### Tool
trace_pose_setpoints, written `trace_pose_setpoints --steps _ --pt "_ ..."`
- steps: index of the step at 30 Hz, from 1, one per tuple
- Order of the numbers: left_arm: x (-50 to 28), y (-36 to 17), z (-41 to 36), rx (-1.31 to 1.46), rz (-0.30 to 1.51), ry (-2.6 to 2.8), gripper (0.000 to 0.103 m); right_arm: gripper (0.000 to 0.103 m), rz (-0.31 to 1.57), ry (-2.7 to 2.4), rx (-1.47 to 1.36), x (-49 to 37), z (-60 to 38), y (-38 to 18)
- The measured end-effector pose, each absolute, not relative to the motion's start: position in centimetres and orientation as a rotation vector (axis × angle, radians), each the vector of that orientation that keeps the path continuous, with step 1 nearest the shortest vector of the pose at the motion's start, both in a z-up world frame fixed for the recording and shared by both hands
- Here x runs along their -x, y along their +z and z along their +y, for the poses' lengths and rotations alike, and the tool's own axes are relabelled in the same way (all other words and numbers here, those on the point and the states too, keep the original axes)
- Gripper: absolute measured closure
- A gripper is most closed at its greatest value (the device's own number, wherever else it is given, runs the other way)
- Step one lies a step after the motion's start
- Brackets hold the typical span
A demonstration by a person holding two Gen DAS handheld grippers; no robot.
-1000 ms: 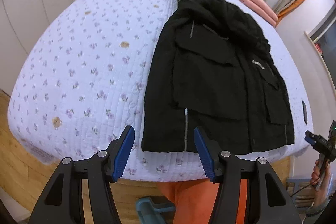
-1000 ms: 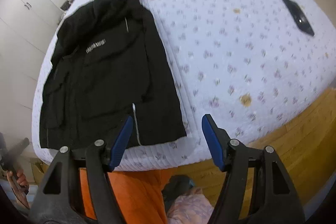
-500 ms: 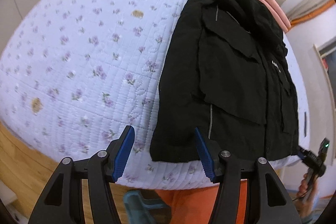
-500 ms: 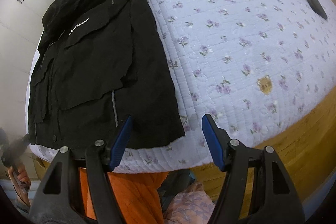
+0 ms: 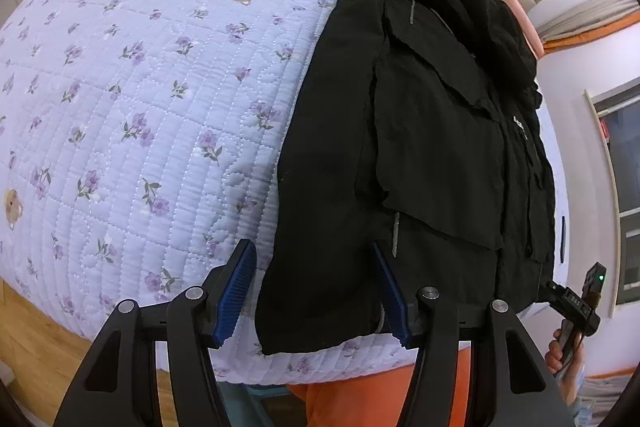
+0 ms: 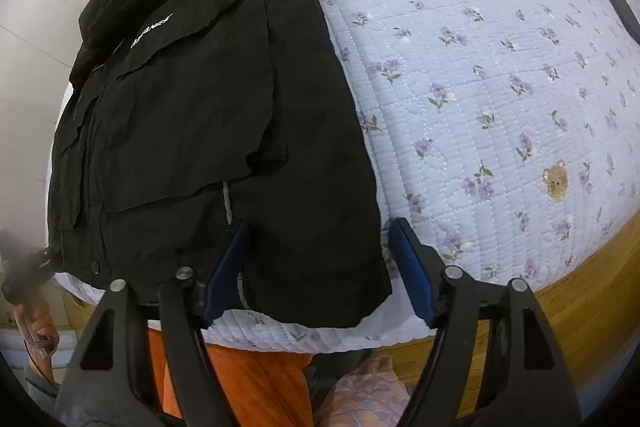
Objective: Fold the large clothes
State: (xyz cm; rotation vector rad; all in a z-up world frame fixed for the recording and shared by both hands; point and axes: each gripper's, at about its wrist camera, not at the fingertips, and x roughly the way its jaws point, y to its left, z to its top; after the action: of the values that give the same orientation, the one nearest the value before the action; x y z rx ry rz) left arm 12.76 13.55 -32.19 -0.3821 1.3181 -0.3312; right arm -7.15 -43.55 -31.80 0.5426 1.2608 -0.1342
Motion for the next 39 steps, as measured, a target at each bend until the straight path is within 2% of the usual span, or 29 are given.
trace_pose_setpoints --steps 3,5,7,8,11,18,19,20,21,22,23,25,28,39 --pt "-12.3 -31.6 13.3 0.396 1.307 -0.430 0.043 0.035 1.259 -0.069 -0.534 7.3 -43.1 -31.4" --pt "-11.8 -31.0 13.2 0.379 1.283 -0.468 0.043 0.042 1.253 -0.031 -0.501 7.8 -42.8 -31.1" --pt "-11.8 -31.0 13.4 0.402 1.279 -0.486 0.043 0.056 1.241 -0.006 -0.488 8.1 -42.8 -30.9" --pt "-11.8 -31.2 13.5 0.414 1.281 -0.484 0.043 0.057 1.239 -0.002 -0.484 8.2 -42.9 -30.9" --pt "-12.2 -32.4 14.2 0.439 1.310 -0.456 0.043 0.057 1.242 -0.007 -0.507 8.0 -43.1 -31.3" --pt "-12.3 -33.0 14.0 0.439 1.307 -0.444 0.043 0.050 1.236 -0.036 -0.604 8.1 -44.3 -32.1" --pt "-12.2 -32.9 13.9 0.429 1.306 -0.438 0.044 0.052 1.244 -0.035 -0.584 7.9 -43.9 -32.1" --pt "-12.0 -32.8 13.9 0.408 1.300 -0.432 0.051 0.055 1.245 -0.036 -0.576 7.7 -43.7 -32.0" --pt "-11.8 -32.5 13.4 0.369 1.288 -0.427 0.077 0.067 1.247 -0.039 -0.570 7.4 -43.2 -31.9" --pt "-11.5 -32.0 12.9 0.325 1.269 -0.432 0.088 0.081 1.251 -0.036 -0.560 7.1 -42.8 -31.8" --pt "-11.3 -31.6 12.7 0.318 1.259 -0.434 0.090 0.082 1.251 -0.027 -0.549 6.9 -42.4 -31.6" --pt "-11.0 -30.5 12.6 0.319 1.229 -0.444 0.093 0.088 1.233 -0.050 -0.505 6.7 -41.5 -30.6" --pt "-10.7 -28.6 12.7 0.327 1.189 -0.449 0.094 0.090 1.205 -0.061 -0.460 7.0 -40.8 -29.1" --pt "-13.8 -19.4 13.3 0.399 0.983 -0.486 0.094 0.093 1.041 0.000 -0.472 6.3 -42.1 -20.3"
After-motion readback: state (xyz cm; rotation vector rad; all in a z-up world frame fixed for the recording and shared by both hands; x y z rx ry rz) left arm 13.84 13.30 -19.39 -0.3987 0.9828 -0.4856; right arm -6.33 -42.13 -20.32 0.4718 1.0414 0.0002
